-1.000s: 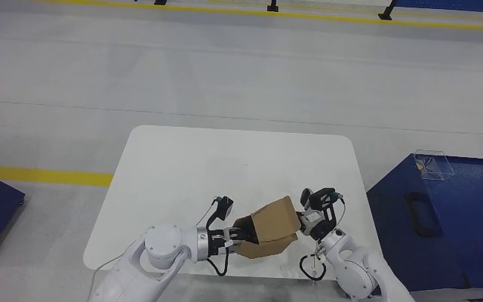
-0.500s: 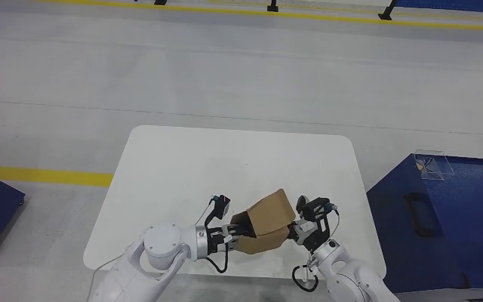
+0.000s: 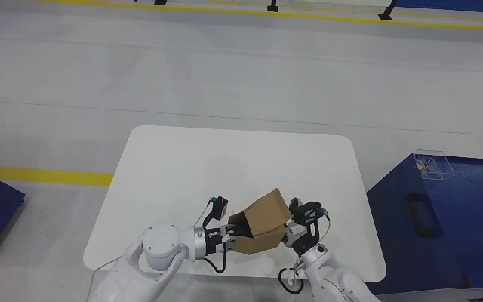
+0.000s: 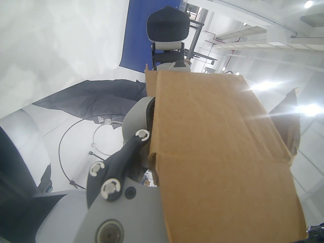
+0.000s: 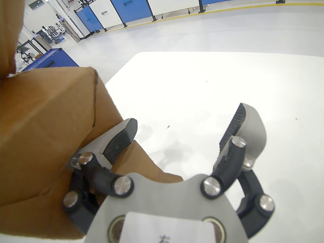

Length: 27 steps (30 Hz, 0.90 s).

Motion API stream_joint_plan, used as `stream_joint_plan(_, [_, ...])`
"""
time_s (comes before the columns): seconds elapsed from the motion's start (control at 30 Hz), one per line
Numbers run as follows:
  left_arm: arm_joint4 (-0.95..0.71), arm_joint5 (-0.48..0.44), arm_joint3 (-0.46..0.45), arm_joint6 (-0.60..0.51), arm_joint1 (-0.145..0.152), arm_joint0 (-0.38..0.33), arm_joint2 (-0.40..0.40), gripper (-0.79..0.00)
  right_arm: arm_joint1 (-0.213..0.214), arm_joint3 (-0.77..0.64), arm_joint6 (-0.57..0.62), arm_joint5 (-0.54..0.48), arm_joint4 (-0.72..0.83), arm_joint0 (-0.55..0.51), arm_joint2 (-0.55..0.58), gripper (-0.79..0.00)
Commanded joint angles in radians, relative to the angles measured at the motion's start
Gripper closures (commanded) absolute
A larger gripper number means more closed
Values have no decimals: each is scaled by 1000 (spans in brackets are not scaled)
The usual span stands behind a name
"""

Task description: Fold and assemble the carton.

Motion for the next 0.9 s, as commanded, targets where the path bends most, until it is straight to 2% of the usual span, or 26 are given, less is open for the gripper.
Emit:
stream_joint_plan(0.0, [-4,-2,3,-1,0,0,0,0,-1,4,-2,0,1,2,3,-785])
stream_joint_plan(0.23, [-16,-9,13,-7,0,-4,-6,0,1,-5,-10,-13,108,-8,97,-785])
stream_joint_plan(0.37, [-41,-7,18,-16,-1,-9,-10,0,10,9,51,-112,273,-24,211,-785])
stream_joint_plan(0.5, [-106,1,46,-52,-3,-23,-19,0,17,62,103,-158,377,-36,298,-785])
stream_joint_plan(0.63, [-127,6,61,-63,-5,-38,-22,0,21,123,198,-209,421,-42,300,-785])
stream_joint_plan(0.87, [-134,20,61,-54,-8,-50,-8,0,20,181,327,-304,506,-32,242,-785])
